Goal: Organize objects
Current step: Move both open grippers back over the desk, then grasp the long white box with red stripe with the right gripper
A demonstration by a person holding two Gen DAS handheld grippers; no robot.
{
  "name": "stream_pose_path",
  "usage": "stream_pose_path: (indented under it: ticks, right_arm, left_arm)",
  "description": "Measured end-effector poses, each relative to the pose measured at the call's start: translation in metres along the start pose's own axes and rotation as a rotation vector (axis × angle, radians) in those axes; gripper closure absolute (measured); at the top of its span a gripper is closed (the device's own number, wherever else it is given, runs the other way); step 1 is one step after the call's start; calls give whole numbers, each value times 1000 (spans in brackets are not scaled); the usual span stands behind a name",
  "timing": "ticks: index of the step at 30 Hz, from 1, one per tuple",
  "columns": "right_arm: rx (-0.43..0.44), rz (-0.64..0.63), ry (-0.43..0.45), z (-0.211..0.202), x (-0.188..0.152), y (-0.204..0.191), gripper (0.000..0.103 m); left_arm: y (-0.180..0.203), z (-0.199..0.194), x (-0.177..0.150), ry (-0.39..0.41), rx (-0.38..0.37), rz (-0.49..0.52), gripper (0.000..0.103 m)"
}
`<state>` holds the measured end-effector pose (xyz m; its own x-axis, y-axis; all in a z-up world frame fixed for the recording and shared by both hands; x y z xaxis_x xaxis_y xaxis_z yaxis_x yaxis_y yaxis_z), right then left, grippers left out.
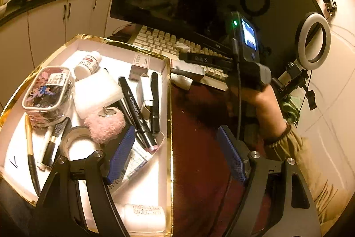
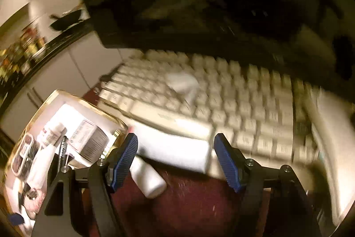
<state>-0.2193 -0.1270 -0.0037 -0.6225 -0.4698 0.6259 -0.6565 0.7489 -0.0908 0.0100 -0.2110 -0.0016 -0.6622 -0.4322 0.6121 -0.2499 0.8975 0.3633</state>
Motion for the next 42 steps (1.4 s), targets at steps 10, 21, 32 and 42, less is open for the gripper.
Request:
stream_pose_path:
  ticks: [10,21,32,42]
  right_arm:
    - [183,-129,-178,30,6,-19,31]
    - [137,-177,-310,-74,-83,-18,31]
    - [26,-145,-227,-61,-94,7,44]
    - [-78,-83,-147,-59,-98,23,76]
  left_arm:
    - [-9,5,-6,-5,3,-9,26]
    - [13,17,-4,-3,-33,44,26]
    - [65,57,-23,-49,-3,248,26]
    - [62,80,-2,-42,50,238,26]
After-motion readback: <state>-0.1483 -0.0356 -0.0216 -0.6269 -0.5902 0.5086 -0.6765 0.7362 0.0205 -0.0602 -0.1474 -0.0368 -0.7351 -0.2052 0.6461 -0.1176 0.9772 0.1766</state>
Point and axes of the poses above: each gripper's, at about its wrist camera, not at the fingertips, and z roughly the way its jaws point, y to its right, x to its top, the point moved 2 cm from there along z, roughly the way its jaws point, and after that the axes turned 7 degrees about -y, right-handed, at the moved point
